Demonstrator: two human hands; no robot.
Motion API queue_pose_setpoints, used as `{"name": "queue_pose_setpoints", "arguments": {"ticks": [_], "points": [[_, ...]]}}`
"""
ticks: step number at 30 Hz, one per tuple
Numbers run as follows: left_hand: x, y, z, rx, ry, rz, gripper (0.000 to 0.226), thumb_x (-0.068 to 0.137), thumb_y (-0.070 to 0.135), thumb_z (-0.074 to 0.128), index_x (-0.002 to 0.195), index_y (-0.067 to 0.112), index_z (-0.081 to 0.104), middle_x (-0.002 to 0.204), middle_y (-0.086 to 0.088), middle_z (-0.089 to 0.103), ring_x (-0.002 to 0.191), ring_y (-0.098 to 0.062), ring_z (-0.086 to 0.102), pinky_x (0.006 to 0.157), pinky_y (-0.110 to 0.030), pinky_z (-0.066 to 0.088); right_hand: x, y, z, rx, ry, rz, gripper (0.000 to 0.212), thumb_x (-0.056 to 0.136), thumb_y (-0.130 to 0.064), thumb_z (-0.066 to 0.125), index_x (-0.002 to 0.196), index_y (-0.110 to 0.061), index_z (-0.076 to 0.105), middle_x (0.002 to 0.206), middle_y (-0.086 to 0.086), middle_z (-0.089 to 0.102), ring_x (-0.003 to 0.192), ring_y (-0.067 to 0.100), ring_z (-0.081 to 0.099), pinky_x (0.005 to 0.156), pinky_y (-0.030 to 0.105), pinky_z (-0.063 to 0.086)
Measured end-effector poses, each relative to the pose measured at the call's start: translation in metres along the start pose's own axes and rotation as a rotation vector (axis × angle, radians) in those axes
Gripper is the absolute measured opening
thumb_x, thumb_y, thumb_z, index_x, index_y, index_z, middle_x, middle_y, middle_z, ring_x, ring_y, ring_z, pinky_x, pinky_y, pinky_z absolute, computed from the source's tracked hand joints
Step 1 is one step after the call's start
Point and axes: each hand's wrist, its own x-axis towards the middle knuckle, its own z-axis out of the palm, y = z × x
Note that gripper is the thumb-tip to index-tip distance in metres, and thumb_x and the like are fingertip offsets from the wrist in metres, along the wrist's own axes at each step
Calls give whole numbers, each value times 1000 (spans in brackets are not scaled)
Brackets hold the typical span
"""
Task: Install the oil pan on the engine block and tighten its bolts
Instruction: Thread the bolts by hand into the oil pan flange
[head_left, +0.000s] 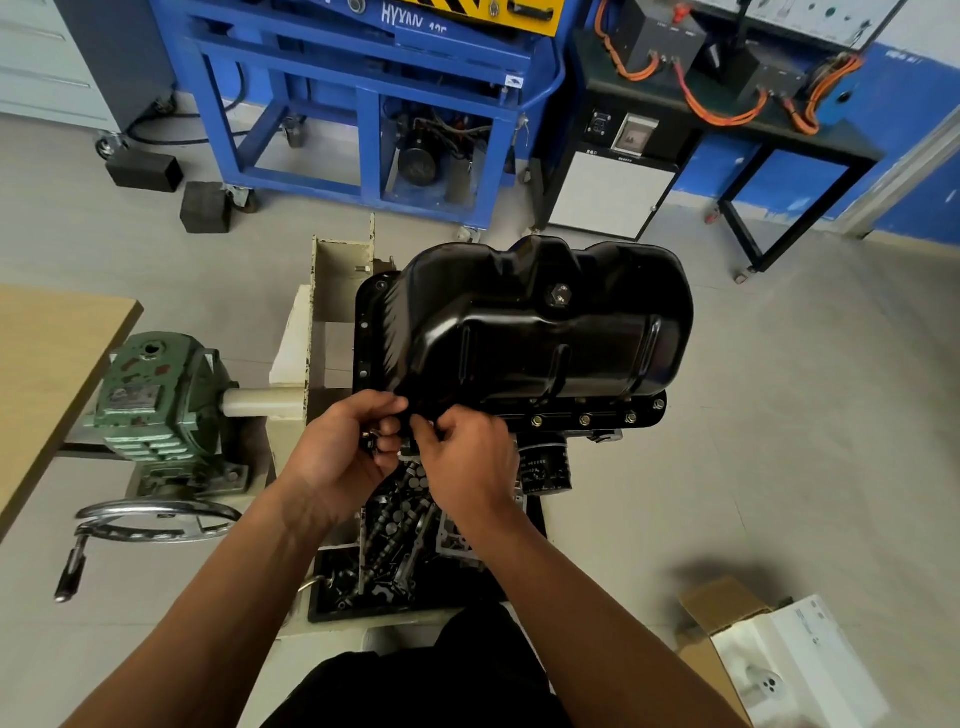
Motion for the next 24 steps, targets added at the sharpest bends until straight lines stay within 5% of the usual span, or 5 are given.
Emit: {"name": "queue_pose_setpoints", "arguments": {"ticks": [5, 10, 19, 24], "points": [[-1, -2, 2, -15, 17, -14, 5, 83, 15, 63, 79, 13, 63, 63, 2, 42, 52, -9, 34, 41, -18, 30, -2, 2, -2, 96, -9, -6, 34, 92, -33, 66, 61, -21, 55, 54, -8, 55, 46, 12, 47, 49, 21, 31], [-4, -2, 6, -29, 12, -15, 15, 87, 13, 62, 72, 14, 62, 64, 1, 42, 52, -9, 35, 41, -18, 30, -1, 1, -2, 9, 17, -16, 39, 91, -50, 64, 70, -17, 64, 63, -4, 64, 56, 18, 59, 51, 26, 41], [-22, 11, 18, -30, -37, -15, 5, 82, 17, 64, 82, 13, 60, 64, 3, 39, 54, -9, 34, 43, -17, 30, 1, 0, 2, -32, 42, -25, 38, 94, -48, 60, 73, -16, 65, 66, -5, 64, 62, 20, 61, 54, 28, 44], [-38, 44, 39, -82, -29, 31, 17, 88, 25, 60, 82, 10, 65, 63, 2, 46, 51, -9, 44, 43, -17, 39, -8, -14, -47, 405, 91, -284, 26, 91, -22, 72, 68, -10, 66, 61, -8, 59, 53, 9, 54, 51, 27, 44]]}}
